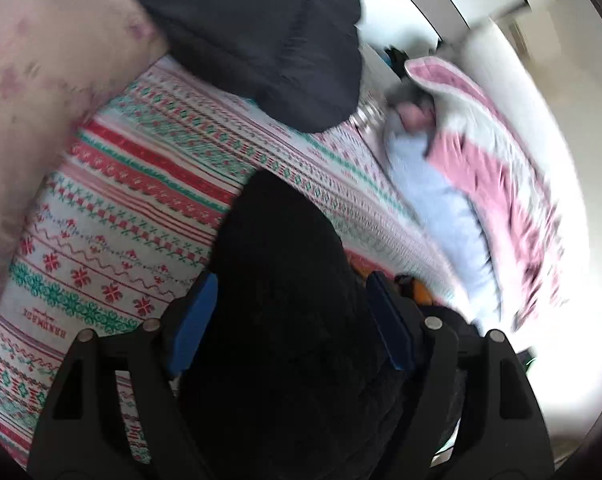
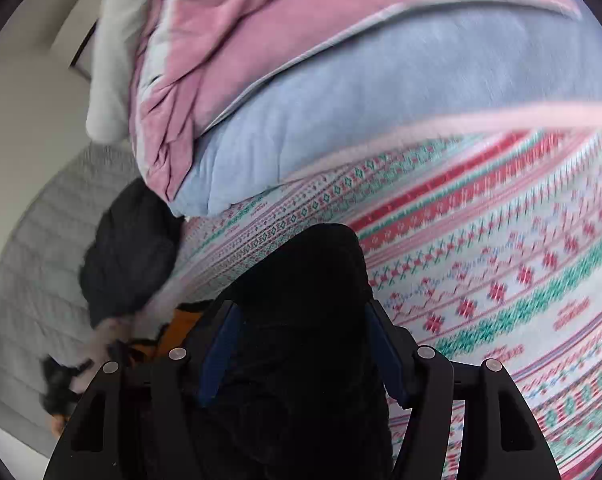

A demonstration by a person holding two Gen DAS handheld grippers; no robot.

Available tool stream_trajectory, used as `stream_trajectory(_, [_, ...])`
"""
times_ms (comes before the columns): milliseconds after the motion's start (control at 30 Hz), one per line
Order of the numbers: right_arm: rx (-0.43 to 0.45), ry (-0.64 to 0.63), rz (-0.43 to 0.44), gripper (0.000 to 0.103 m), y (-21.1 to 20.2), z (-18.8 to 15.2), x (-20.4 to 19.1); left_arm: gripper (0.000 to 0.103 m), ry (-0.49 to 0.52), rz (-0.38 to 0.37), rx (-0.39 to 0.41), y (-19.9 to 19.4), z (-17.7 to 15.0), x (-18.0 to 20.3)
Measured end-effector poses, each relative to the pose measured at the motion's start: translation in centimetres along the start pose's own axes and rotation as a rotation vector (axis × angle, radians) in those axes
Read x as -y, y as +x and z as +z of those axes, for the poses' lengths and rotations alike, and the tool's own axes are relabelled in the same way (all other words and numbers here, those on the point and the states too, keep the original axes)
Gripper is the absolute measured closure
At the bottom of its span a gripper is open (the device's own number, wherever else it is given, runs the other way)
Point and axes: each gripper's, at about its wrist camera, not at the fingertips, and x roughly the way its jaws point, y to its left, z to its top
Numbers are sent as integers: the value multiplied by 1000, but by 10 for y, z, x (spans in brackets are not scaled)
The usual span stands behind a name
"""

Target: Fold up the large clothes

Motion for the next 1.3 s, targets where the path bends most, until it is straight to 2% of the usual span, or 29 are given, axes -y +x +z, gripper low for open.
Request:
stream_trajectory(100, [-1,-129,-97,39,13,-8,-17,27,93,94,24,9,-7,16])
stream_trajectory(133, [-28,-147,-150,55,24,-11,-19,35,116,119,18,15,-8,19])
stream_trajectory(167, [-45,-139,-171,88,30,-12,-17,46,142,151,6,22,-10,22])
stream_trajectory(200, [-50,-112,-167,89,32,-12,-14,75,169,202,-10,29,-11,24])
stream_trajectory(233, [-30,-97,-158,90,27,-11,-13,80,188,244,-22,33,-12,24])
stream_trajectory(300, [51,-72,-127,91,6,-5,-18,88,197,228,11,28,-11,23])
stream_trajectory(367, [142,-43,-87,93,-17,4,-25,90,175,178,81,10,0,23])
stream_trajectory(467, [298,45,-20,93,-54,17,-24,91,133,55,199,-18,20,21])
stream_trajectory(533, [319,51,-72,93,-51,23,-27,91,106,31,233,-20,30,17])
stream_trajectory(600, [275,59,-128,93,-25,26,-20,91,134,81,213,-2,34,18])
stream_trajectory(700, [99,106,-235,93,35,19,7,91,134,199,85,48,33,0])
stream_trajectory(767, [16,150,-290,93,64,9,25,90,73,192,41,68,33,-20])
stream_trajectory(833, [18,201,-282,93,68,6,33,90,45,168,48,70,35,-27])
stream_trajectory(967, [50,162,-343,93,58,5,23,90,88,173,125,56,37,-12])
stream_trajectory(1067, [149,200,-279,93,32,8,19,90,85,111,215,33,40,-1])
stream_trajectory(1133, [209,166,-256,93,16,13,8,90,99,114,236,25,40,8])
stream_trajectory(1200, [223,129,-257,93,13,12,3,90,120,181,209,33,39,8])
stream_trajectory(1233, [196,130,-257,92,20,10,7,90,108,212,172,43,38,2])
stream_trajectory(1300, [110,156,-282,88,40,2,21,90,39,219,99,63,35,-16])
